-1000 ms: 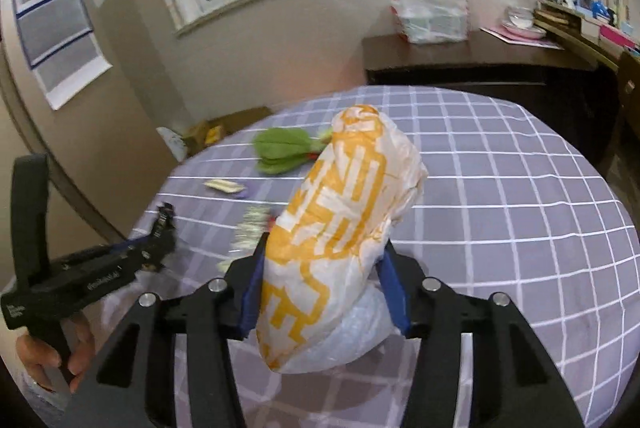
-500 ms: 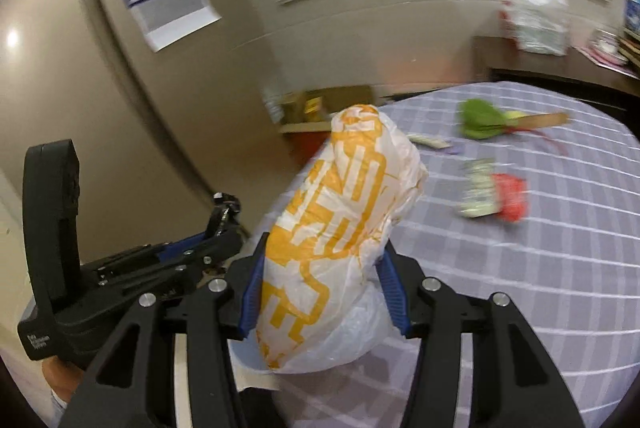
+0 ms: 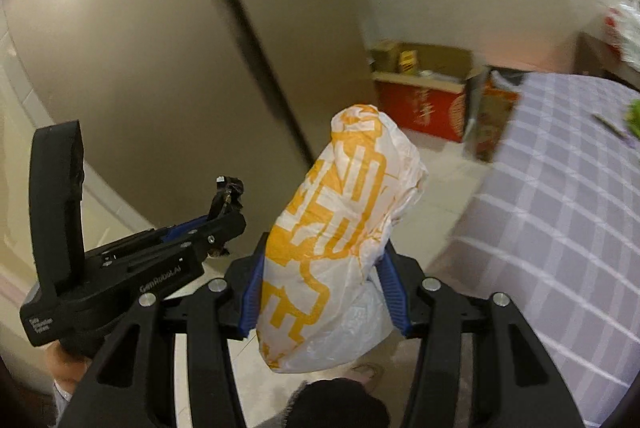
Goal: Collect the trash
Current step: 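Carry both items over the bin and open the right tool, then open the left tool to drop the black packet into the bin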
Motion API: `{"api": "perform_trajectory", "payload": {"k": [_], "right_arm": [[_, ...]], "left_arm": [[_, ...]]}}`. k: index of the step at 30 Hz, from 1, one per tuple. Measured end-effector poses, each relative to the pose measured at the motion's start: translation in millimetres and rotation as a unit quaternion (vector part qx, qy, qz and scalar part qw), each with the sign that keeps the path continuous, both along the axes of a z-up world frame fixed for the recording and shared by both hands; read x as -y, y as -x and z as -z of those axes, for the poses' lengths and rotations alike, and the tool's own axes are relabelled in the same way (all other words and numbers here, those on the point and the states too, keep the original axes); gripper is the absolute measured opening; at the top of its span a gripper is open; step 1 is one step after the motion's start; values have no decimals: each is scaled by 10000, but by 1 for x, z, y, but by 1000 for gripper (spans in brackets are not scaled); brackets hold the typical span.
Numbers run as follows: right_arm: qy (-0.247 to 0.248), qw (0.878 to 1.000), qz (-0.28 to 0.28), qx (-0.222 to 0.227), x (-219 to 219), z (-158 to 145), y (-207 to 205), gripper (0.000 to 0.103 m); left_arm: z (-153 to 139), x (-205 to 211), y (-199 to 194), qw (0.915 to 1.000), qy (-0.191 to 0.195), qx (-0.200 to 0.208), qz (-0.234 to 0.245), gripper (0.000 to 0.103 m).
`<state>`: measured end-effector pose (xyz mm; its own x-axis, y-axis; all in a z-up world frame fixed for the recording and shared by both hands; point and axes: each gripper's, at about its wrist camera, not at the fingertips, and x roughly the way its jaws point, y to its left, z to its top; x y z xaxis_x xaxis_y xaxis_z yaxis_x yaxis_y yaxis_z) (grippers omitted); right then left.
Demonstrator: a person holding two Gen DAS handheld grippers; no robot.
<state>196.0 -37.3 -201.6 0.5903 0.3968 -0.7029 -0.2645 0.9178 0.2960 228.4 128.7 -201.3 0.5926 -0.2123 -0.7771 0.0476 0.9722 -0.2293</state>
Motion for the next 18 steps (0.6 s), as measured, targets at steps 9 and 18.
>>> {"api": "perform_trajectory", "payload": {"k": [9, 18], "right_arm": [[142, 9977, -496, -449, -74, 52, -33, 66], [248, 9969, -407, -621, -79, 75, -39, 75]], "left_arm": [[39, -69, -5, 9963, -282, -392, -707, 23], [57, -71, -13, 9955, -295, -601, -668, 23]]}}
